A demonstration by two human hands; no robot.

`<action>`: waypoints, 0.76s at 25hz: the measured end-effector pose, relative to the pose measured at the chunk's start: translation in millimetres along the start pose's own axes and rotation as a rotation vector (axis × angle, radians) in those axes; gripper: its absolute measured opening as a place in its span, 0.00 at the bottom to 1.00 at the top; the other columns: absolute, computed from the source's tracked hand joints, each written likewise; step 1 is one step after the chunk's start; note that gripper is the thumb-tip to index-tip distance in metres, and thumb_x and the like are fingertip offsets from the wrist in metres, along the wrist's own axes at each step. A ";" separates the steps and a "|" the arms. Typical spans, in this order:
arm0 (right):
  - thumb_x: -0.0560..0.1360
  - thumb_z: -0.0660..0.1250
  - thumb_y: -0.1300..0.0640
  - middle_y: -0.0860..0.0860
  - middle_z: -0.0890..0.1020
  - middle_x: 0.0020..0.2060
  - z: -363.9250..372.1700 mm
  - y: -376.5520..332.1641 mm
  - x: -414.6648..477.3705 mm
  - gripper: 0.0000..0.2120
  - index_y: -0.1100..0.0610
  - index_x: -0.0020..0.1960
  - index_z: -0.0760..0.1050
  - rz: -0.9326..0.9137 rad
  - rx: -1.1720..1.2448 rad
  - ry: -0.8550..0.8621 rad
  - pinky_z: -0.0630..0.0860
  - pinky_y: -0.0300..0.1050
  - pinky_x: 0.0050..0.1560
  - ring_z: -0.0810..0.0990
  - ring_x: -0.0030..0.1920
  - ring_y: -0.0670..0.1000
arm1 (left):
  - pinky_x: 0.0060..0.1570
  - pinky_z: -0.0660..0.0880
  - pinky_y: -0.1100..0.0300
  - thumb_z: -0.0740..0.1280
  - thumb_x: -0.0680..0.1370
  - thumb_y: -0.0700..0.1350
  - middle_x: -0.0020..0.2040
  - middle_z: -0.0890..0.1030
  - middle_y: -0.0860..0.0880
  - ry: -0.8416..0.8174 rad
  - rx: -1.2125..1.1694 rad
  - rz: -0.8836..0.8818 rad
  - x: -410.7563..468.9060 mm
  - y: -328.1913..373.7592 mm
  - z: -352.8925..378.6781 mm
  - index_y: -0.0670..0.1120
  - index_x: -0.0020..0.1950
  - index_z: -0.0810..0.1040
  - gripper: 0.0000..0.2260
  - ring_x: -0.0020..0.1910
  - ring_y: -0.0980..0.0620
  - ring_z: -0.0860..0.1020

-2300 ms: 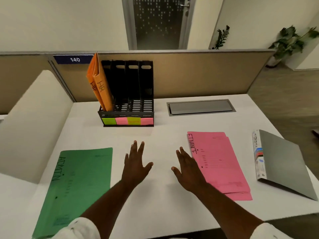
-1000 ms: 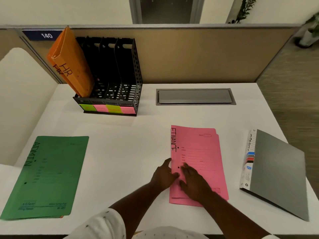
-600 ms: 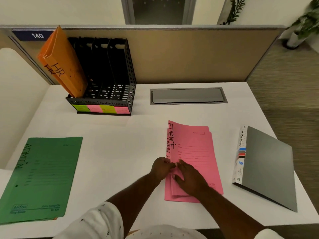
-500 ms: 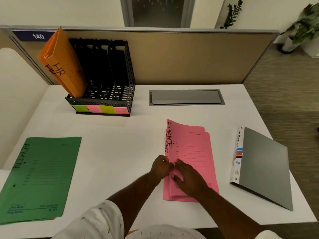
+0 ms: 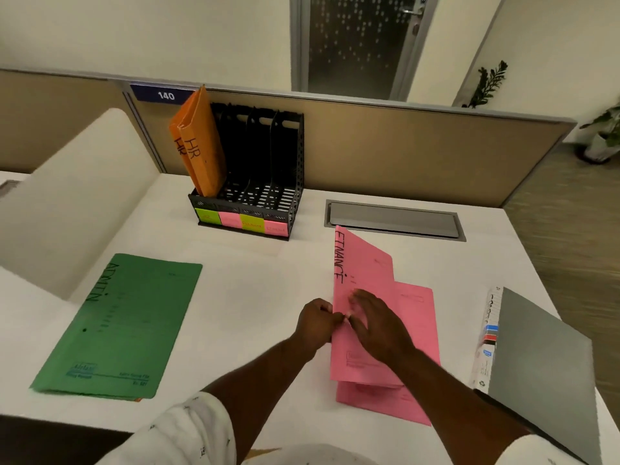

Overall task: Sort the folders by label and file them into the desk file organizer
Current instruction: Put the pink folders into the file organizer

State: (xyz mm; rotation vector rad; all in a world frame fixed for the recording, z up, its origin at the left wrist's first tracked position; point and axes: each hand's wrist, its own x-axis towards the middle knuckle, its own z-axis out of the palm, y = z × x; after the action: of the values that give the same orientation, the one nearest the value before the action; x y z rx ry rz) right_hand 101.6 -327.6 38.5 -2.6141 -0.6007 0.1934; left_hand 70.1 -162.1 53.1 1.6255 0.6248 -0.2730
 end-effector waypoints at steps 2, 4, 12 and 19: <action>0.82 0.59 0.42 0.48 0.69 0.75 -10.4 -19.3 24.9 0.25 0.50 0.76 0.66 -0.012 0.013 0.048 0.68 0.47 0.69 0.69 0.73 0.51 | 0.40 0.80 0.51 0.73 0.74 0.40 0.40 0.78 0.43 0.079 -0.011 0.061 -1.0 6.0 -16.6 0.45 0.40 0.71 0.10 0.39 0.45 0.79; 0.81 0.58 0.40 0.48 0.68 0.75 -19.8 -41.9 51.5 0.26 0.48 0.76 0.65 -0.016 0.022 0.073 0.72 0.52 0.67 0.70 0.72 0.52 | 0.40 0.77 0.52 0.73 0.74 0.42 0.38 0.76 0.46 0.160 0.012 0.139 -1.2 10.5 -33.2 0.45 0.40 0.71 0.11 0.37 0.48 0.76; 0.80 0.53 0.34 0.50 0.68 0.75 -51.7 -153.7 157.5 0.30 0.49 0.77 0.59 -0.116 0.008 0.180 0.75 0.56 0.58 0.74 0.69 0.56 | 0.30 0.72 0.67 0.69 0.72 0.49 0.33 0.73 0.52 0.277 0.047 0.394 -0.2 27.1 -120.4 0.49 0.39 0.68 0.11 0.29 0.60 0.73; 0.78 0.62 0.37 0.55 0.68 0.76 -82.8 -263.3 234.4 0.39 0.49 0.80 0.48 -0.010 0.001 0.318 0.76 0.58 0.61 0.75 0.68 0.61 | 0.37 0.74 0.66 0.68 0.76 0.52 0.36 0.73 0.54 0.280 0.235 0.517 18.0 42.0 -200.9 0.53 0.41 0.65 0.12 0.34 0.56 0.74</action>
State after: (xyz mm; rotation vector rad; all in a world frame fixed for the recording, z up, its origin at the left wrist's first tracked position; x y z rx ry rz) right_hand 230.2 -44.4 223.9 -2.5648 -0.4990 -0.2217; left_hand 71.8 35.4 111.7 2.0076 0.3676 0.2755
